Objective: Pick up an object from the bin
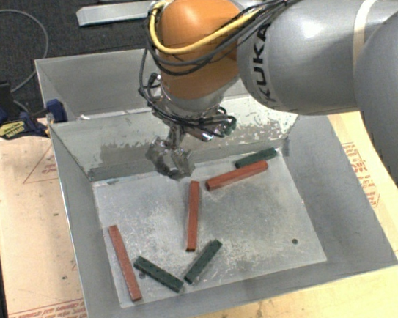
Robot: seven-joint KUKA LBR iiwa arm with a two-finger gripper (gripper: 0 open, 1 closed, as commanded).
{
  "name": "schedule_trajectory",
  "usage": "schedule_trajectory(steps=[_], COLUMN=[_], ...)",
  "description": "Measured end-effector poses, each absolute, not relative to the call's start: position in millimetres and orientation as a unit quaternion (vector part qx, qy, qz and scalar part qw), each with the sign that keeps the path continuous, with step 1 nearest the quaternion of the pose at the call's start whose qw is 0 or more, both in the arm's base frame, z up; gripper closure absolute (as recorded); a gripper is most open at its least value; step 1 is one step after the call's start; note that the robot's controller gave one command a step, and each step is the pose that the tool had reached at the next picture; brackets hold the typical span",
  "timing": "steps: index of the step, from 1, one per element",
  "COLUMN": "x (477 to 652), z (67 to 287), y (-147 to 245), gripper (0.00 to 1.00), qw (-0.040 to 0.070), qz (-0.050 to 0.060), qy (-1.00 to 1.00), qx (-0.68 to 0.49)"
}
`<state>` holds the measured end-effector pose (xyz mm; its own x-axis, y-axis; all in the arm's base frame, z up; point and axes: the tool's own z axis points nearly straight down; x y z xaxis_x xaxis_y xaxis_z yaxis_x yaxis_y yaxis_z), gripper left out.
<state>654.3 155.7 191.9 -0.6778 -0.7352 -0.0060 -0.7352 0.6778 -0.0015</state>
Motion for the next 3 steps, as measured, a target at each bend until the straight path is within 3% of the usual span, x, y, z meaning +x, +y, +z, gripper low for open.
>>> schedule_trajectory(steps=[1,2,3], x=[655.8,655.7,645.0], z=[190.6,190.4,65.5], y=[134.2,134.4,107.1], gripper=[1.0,0.0,0.0], qw=[0.002,0.002,-0.001], qz=[0.0,0.001,0.002], qy=[0.838,0.838,0.832], qx=[-0.545,-0.545,-0.554])
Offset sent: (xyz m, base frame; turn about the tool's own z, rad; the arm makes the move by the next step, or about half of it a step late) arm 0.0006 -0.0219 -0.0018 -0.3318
